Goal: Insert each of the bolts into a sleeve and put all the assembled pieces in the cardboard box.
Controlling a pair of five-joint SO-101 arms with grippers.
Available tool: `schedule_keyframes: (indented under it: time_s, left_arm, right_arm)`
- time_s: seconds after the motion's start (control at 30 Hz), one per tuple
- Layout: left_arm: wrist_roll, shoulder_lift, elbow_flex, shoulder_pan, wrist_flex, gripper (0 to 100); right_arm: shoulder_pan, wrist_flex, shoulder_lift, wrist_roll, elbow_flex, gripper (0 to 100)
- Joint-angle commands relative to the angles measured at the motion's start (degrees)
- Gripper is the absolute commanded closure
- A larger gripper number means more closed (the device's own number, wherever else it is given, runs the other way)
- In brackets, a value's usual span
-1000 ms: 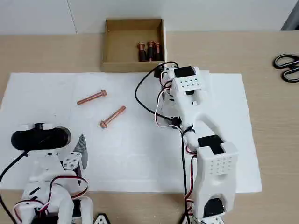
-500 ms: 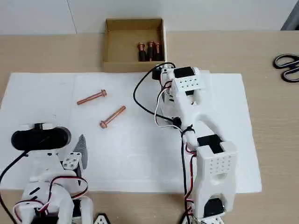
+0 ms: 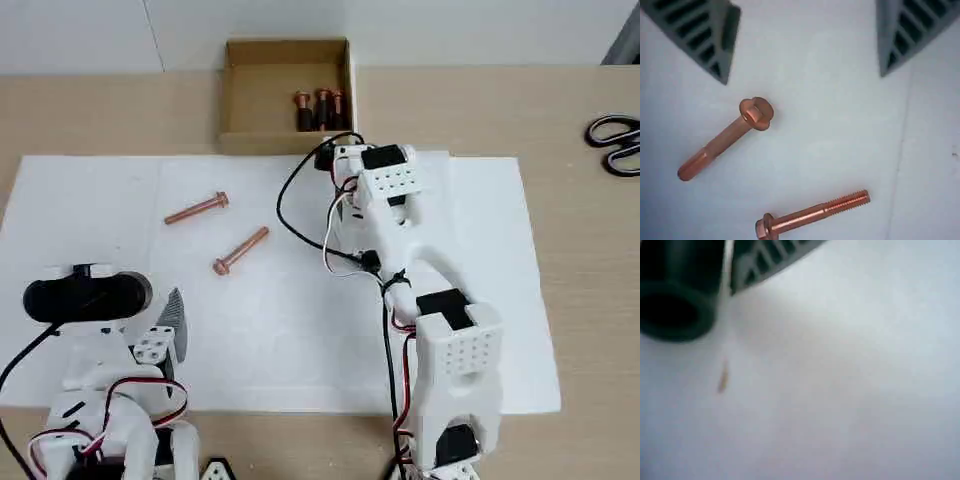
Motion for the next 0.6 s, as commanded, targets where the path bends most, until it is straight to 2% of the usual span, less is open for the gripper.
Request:
schedule_keyframes:
  time_s: [0.0, 0.3, 0.47, 0.57]
  left_arm:
    - [-0.4, -0.1, -0.1, -0.4, -1.2, 82]
    - [-0.4, -0.1, -0.1, -0.4, -1.2, 82]
    - [-0.4, -0.1, -0.1, -0.4, -1.2, 82]
    - [-0.4, -0.1, -0.1, -0.4, -1.2, 82]
  right_arm:
    - [-0.1, -0.9, -0.5, 0.6, -2.5, 83.1]
    - [-0.1, -2.9, 0.2, 0.6, -2.2, 83.5]
    - [-0.1, -2.9, 4.3, 0.6, -2.5, 91.9]
    - [0.0, -2.8, 5.1, 0.6, -2.5, 92.5]
